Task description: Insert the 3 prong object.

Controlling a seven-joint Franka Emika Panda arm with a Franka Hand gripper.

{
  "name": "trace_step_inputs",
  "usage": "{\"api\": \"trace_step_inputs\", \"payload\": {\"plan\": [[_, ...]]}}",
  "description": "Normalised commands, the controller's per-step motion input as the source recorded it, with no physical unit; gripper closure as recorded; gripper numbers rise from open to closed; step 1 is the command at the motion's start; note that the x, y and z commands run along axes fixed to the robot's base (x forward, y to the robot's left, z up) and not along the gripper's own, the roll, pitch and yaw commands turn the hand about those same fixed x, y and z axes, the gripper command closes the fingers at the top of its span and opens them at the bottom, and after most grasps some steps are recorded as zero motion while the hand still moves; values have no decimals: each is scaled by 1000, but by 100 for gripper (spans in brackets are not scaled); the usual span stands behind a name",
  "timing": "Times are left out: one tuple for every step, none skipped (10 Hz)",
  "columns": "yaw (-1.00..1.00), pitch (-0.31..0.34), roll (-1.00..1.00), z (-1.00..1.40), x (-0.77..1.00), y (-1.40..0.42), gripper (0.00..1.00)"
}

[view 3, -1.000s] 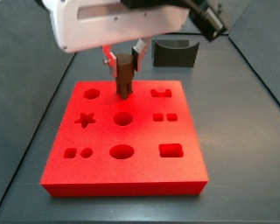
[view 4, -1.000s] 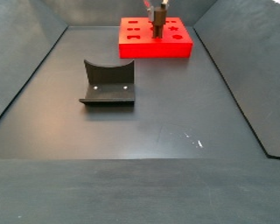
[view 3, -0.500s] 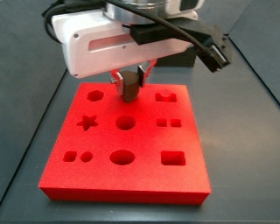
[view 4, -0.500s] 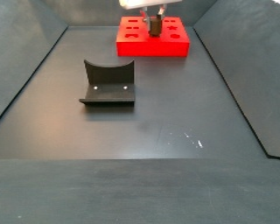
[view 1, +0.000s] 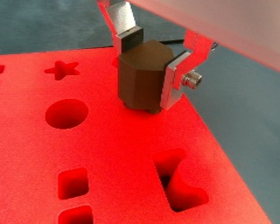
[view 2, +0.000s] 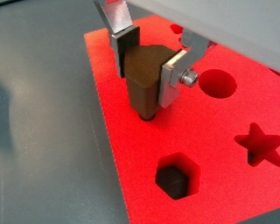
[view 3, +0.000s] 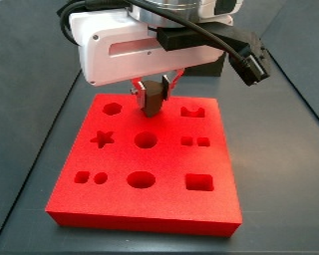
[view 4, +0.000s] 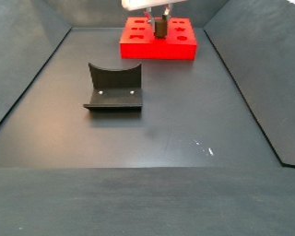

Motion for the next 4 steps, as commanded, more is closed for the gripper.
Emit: {"api": "trace_step_inputs", "payload": {"plan": [[0,-259,-341,-334,-9,157,100],[0,-283,-357,-280,-57,197,100],[0,-197,-183,-177,-74,77,100],[0,0,0,0,0,0,100]]}}
